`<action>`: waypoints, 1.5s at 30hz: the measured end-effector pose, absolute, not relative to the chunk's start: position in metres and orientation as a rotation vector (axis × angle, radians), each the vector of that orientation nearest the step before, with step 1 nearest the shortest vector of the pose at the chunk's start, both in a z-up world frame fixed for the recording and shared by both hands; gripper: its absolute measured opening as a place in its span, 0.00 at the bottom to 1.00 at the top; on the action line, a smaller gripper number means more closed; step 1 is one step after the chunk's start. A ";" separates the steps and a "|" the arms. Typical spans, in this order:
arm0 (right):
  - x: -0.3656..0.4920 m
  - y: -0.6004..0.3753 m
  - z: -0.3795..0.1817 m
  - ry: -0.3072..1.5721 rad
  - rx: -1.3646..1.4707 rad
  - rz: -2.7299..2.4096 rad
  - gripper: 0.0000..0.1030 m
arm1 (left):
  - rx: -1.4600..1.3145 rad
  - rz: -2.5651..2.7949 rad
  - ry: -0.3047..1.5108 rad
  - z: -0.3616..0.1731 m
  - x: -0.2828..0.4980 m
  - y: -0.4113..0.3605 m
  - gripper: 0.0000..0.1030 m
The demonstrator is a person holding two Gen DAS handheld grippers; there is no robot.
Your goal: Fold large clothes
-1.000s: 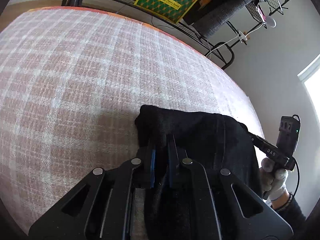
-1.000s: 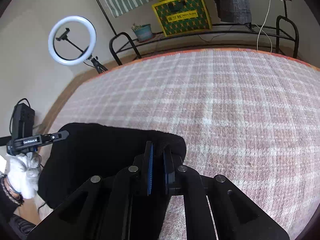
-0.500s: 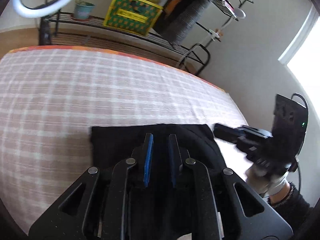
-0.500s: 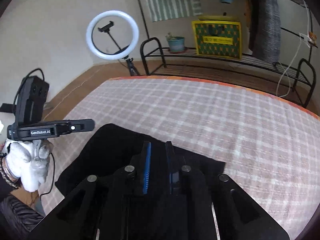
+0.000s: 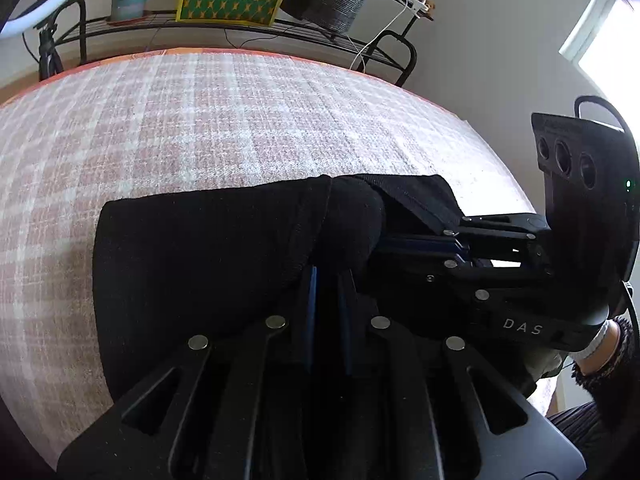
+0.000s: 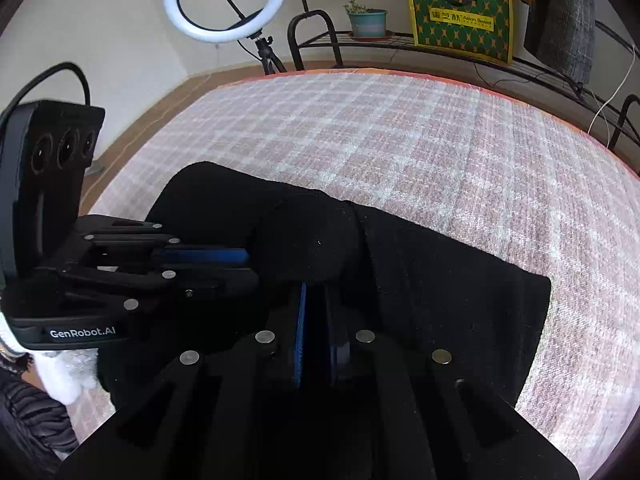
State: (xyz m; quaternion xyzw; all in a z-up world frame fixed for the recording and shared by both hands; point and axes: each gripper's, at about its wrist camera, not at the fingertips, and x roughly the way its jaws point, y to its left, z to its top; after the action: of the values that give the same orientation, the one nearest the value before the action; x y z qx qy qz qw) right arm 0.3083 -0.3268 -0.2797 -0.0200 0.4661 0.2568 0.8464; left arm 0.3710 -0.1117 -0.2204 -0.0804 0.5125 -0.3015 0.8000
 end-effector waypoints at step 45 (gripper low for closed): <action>0.185 -0.428 -0.220 0.901 0.233 0.429 0.59 | -0.622 -0.524 1.117 -0.170 0.298 0.053 0.60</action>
State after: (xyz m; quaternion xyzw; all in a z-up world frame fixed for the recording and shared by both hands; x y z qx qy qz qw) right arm 0.1845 -0.4277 -0.2203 0.1113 0.4313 0.2053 0.8715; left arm 0.2980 0.0529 -0.1697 -0.2870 0.5153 -0.2417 0.7705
